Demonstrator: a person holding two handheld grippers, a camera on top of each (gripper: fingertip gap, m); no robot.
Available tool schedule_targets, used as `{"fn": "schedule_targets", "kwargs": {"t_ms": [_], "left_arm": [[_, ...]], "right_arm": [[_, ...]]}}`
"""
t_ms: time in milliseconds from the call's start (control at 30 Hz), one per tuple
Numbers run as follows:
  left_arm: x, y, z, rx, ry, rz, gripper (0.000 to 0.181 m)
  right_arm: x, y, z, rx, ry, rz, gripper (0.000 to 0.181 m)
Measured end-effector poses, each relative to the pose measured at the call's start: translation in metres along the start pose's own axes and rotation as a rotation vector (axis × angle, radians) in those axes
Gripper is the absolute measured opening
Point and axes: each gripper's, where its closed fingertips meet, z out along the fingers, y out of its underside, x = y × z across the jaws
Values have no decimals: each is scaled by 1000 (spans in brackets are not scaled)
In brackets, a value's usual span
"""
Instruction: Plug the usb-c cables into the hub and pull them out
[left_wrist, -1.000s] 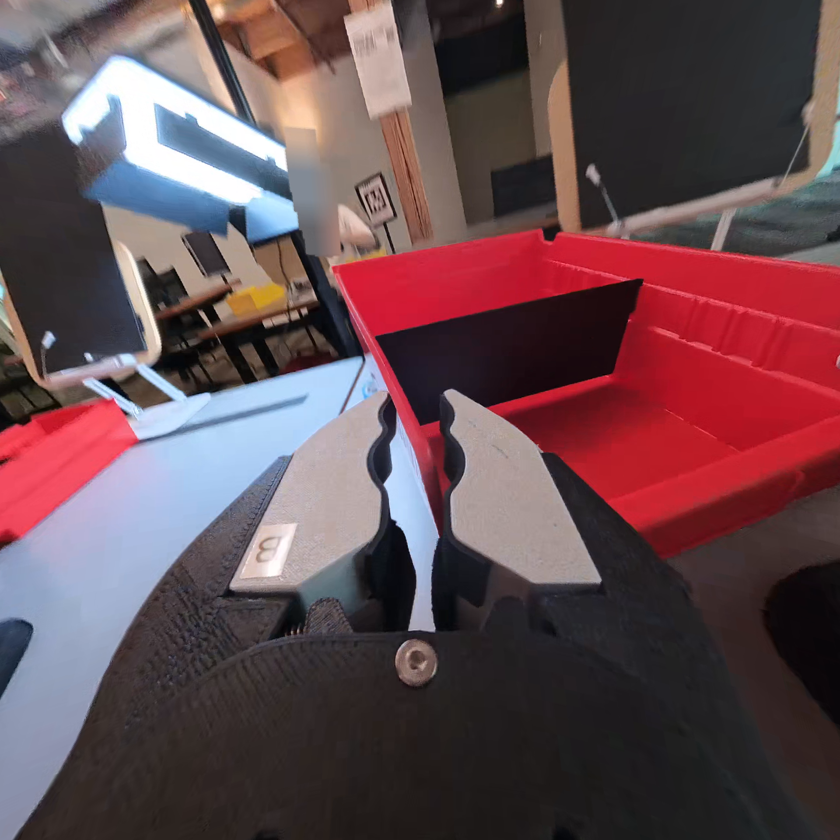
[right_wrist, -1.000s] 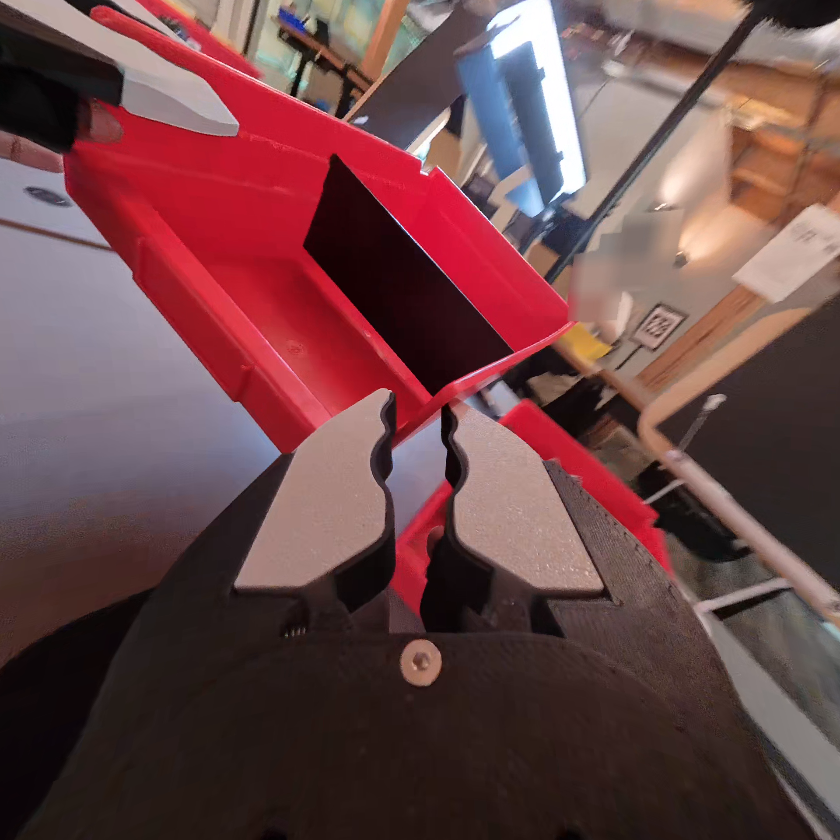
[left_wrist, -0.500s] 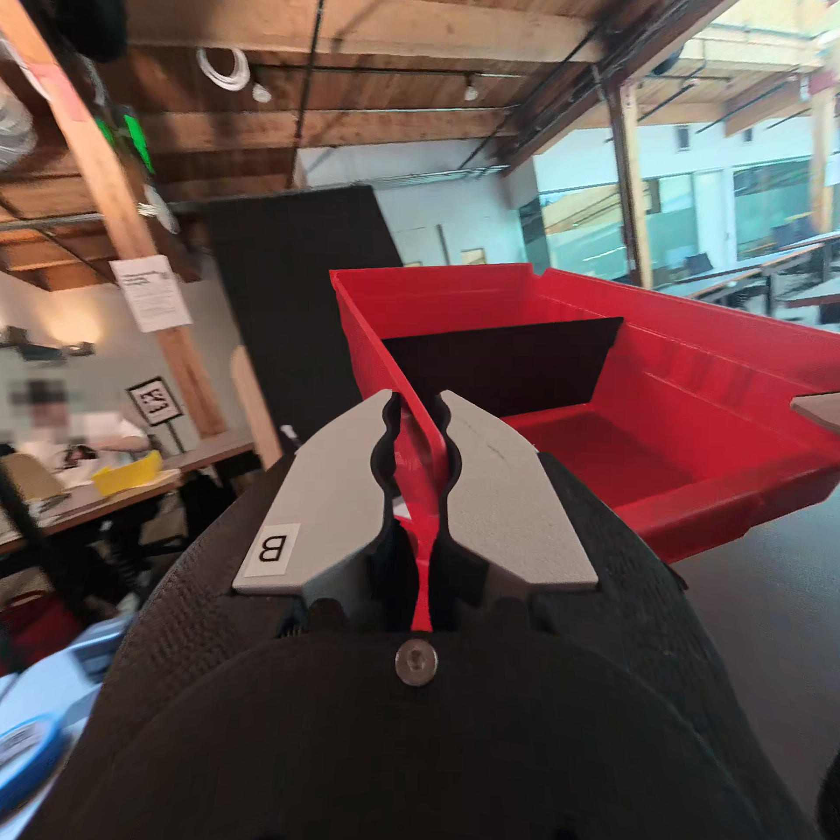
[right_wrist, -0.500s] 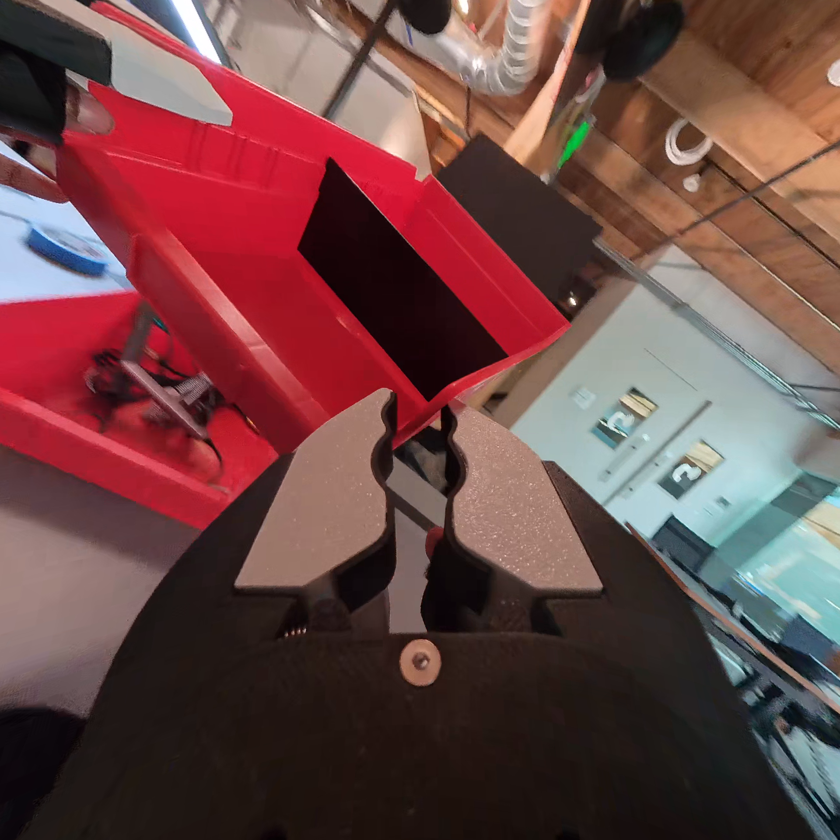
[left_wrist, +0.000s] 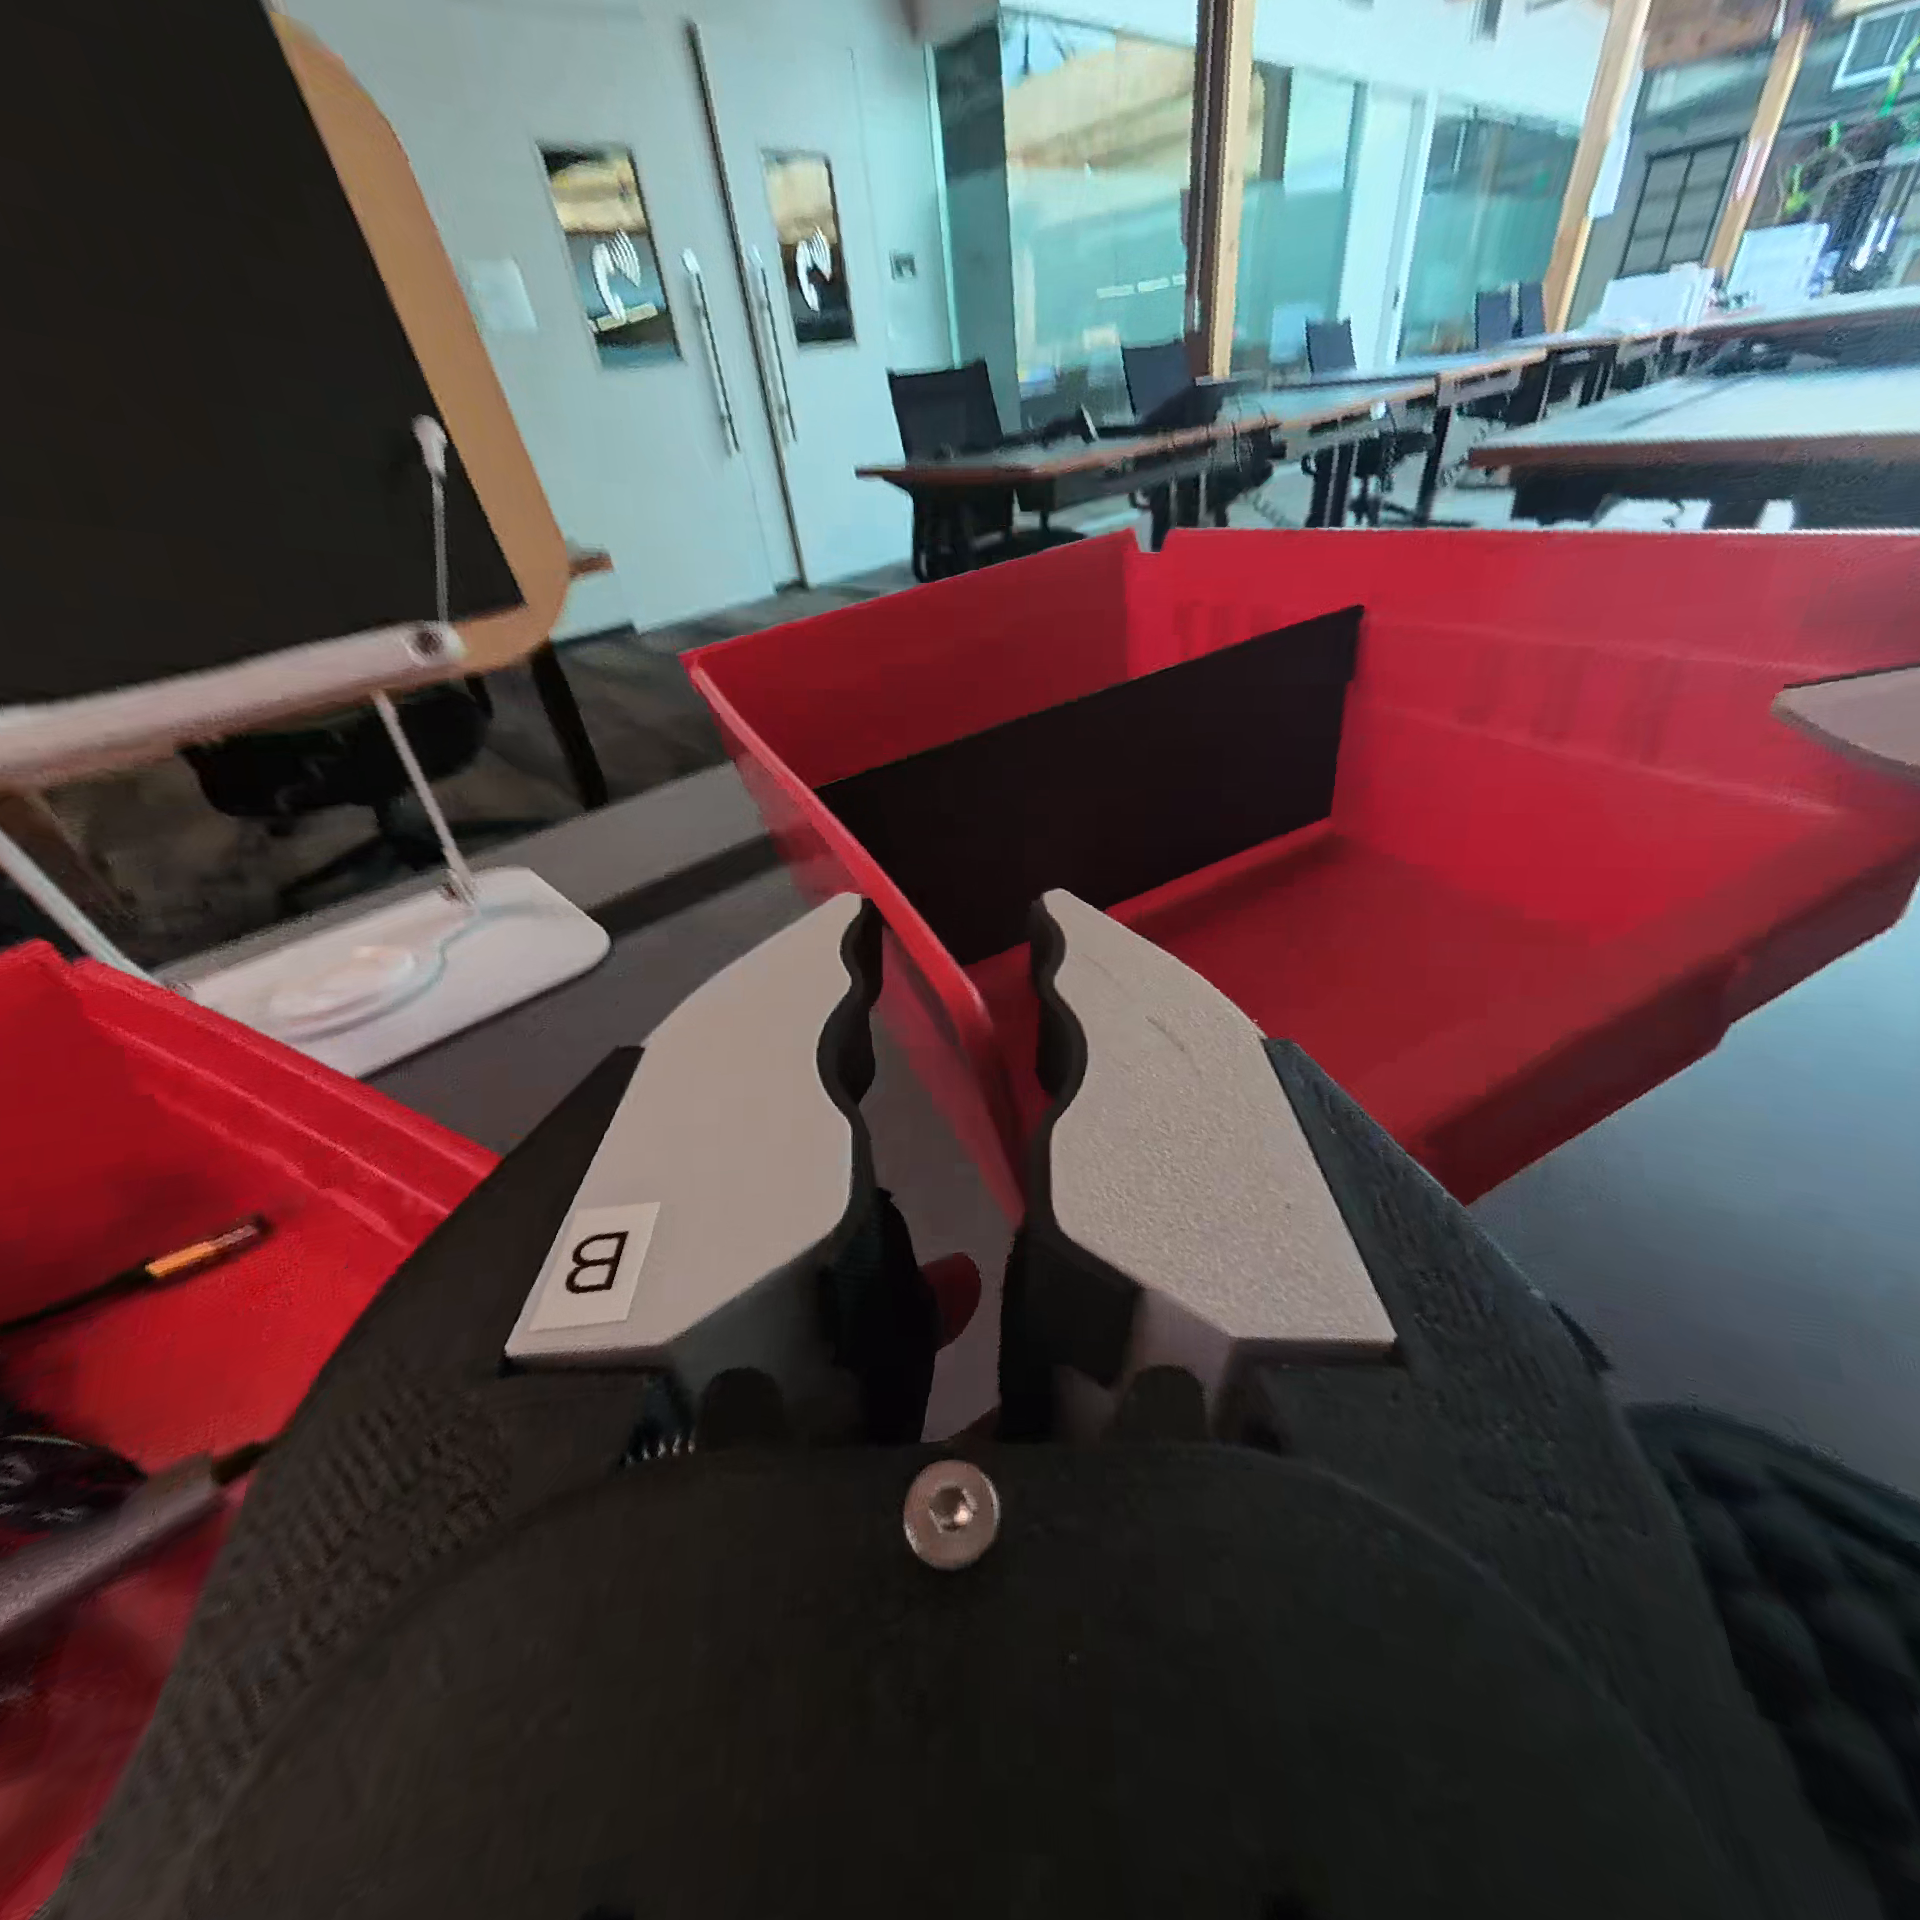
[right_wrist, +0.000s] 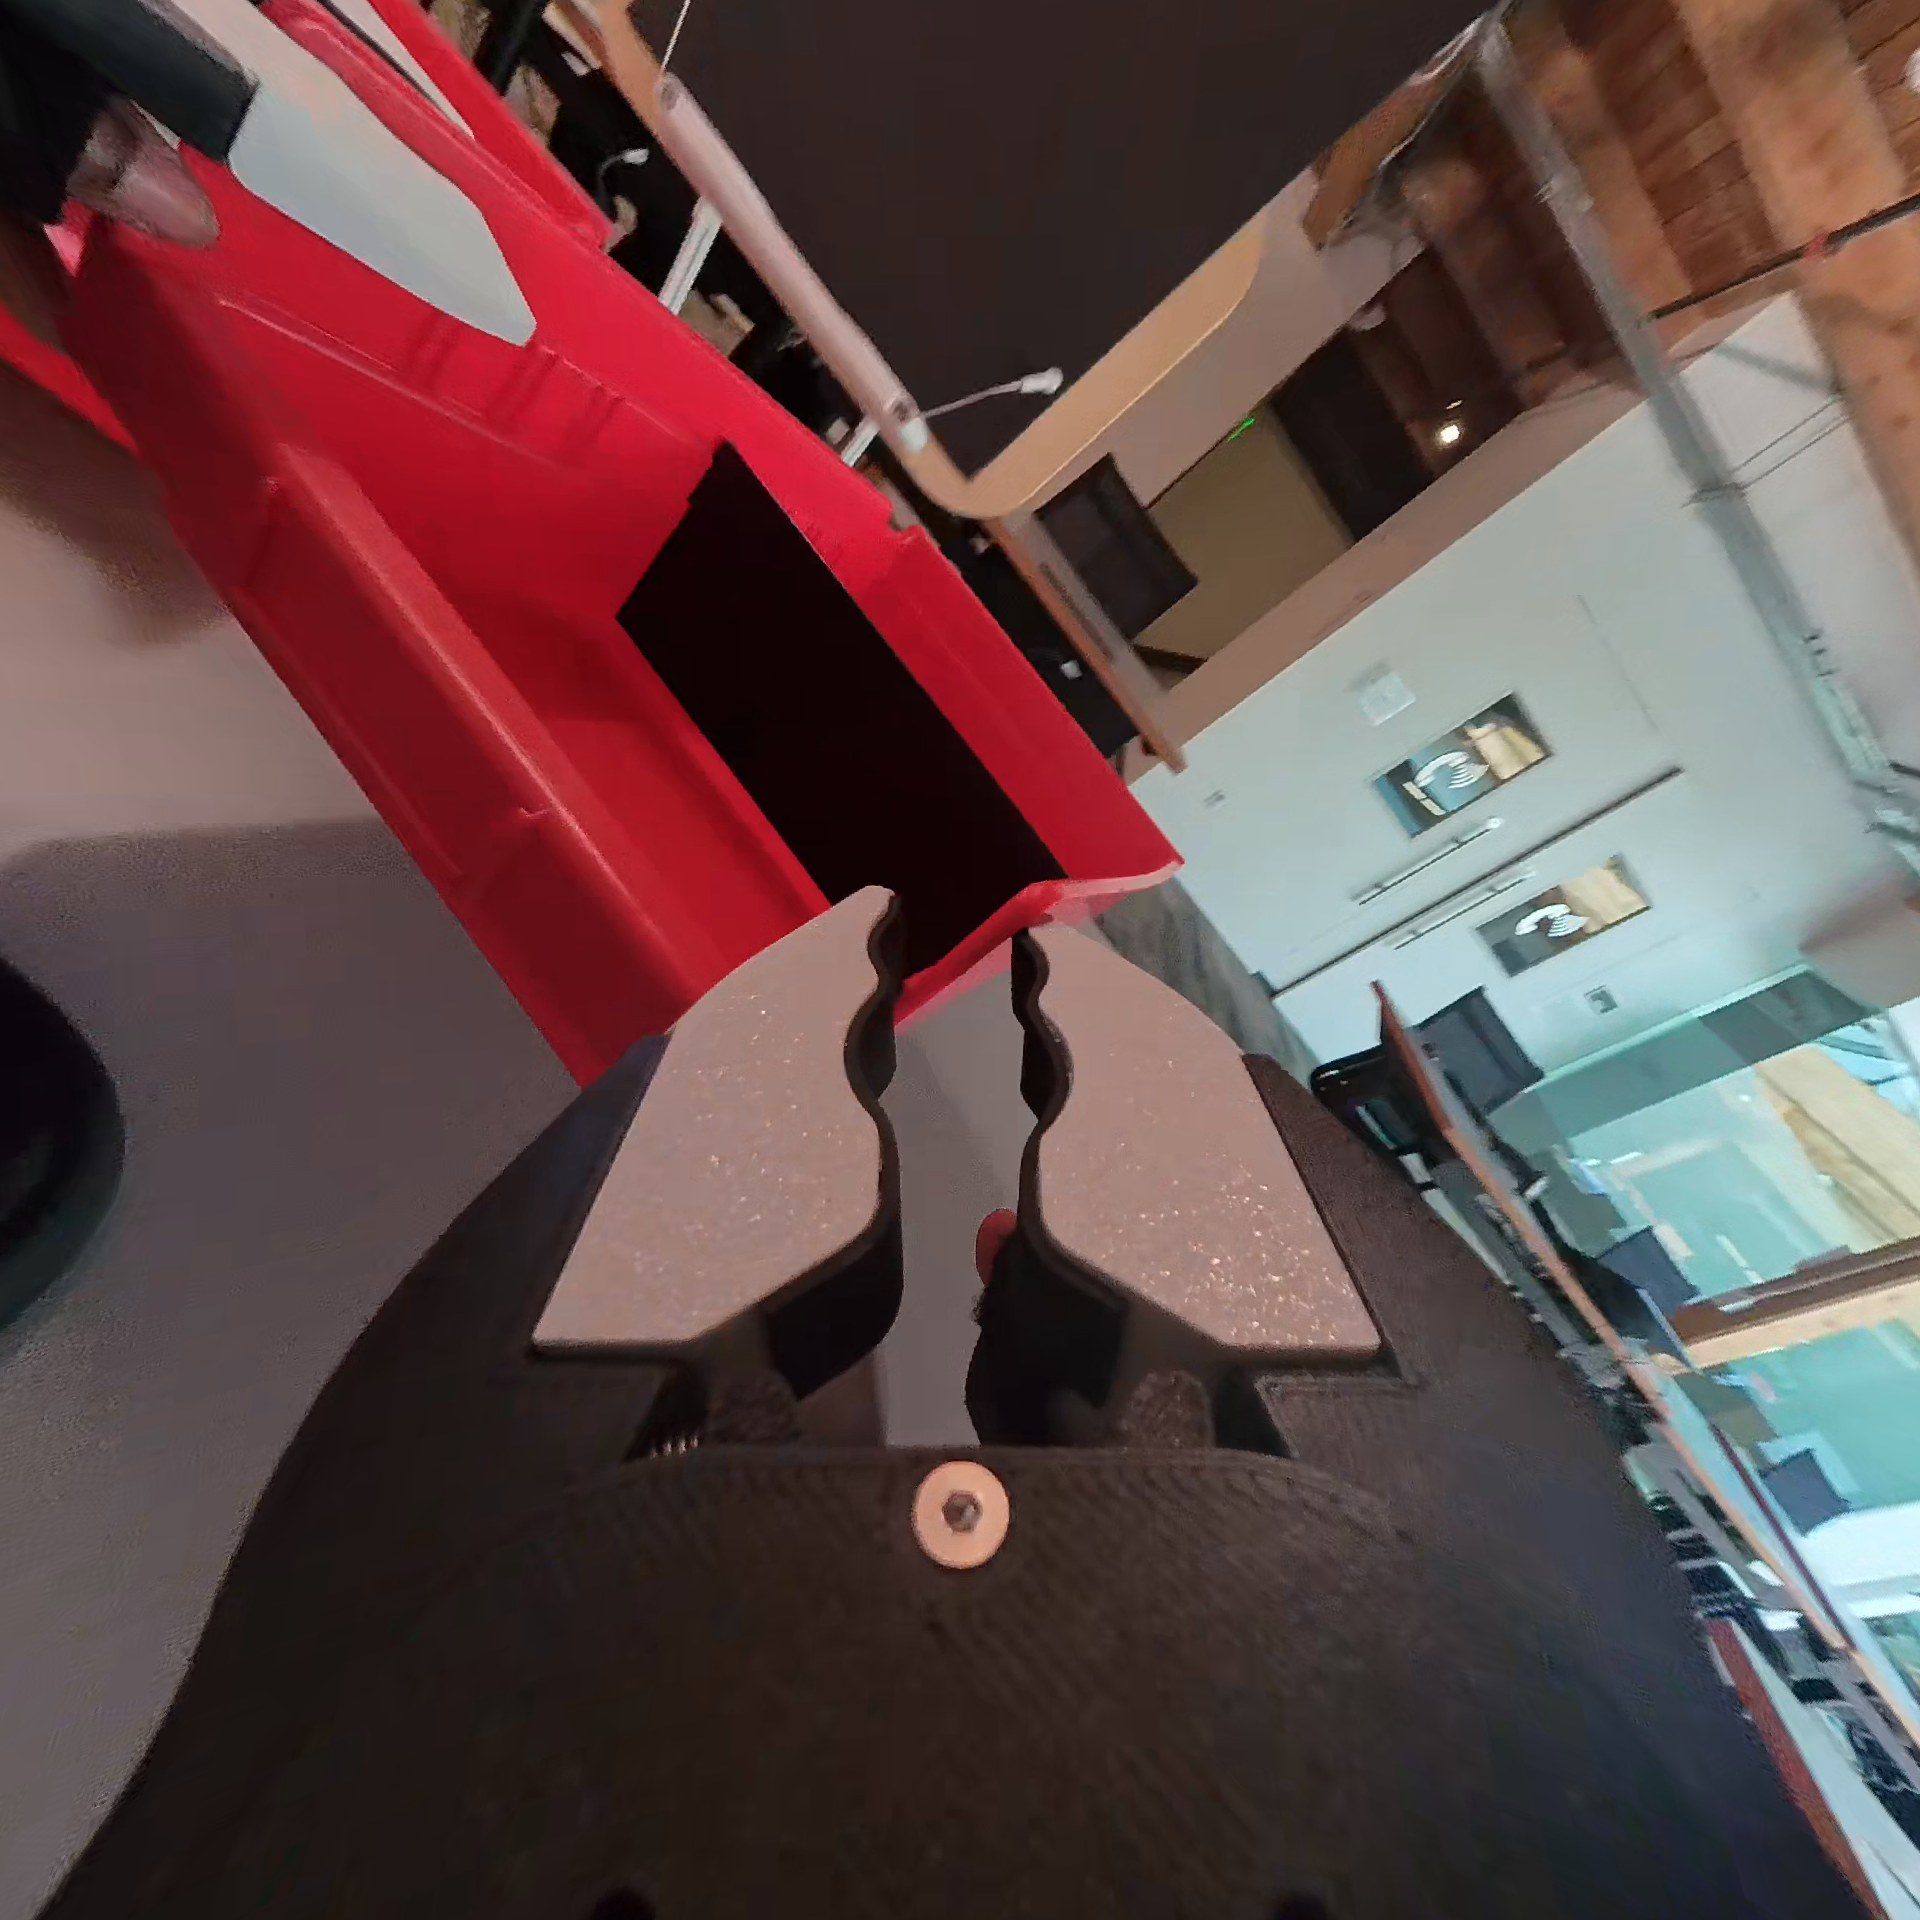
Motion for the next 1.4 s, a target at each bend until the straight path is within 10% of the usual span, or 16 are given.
{"fn": "schedule_targets", "kwargs": {"t_ms": [500,700,867,1067,1400], "left_arm": [[54,53,-15,-298,391,116,62],[-13,61,-78,-475,276,321,69],[-80,105,-112,-702,133,370,62],[-118,142,-117,-950,74,652,29],[-149,150,-165,-986,69,547,31]], "right_arm": [[-32,97,-11,-243,-322,116,25],[4,66,-28,-233,-165,78,32],[-71,16,-27,-185,-531,91,39],[-147,38,9,-419,-673,-112,51],[-123,70,13,-554,-557,-257,35]]}}
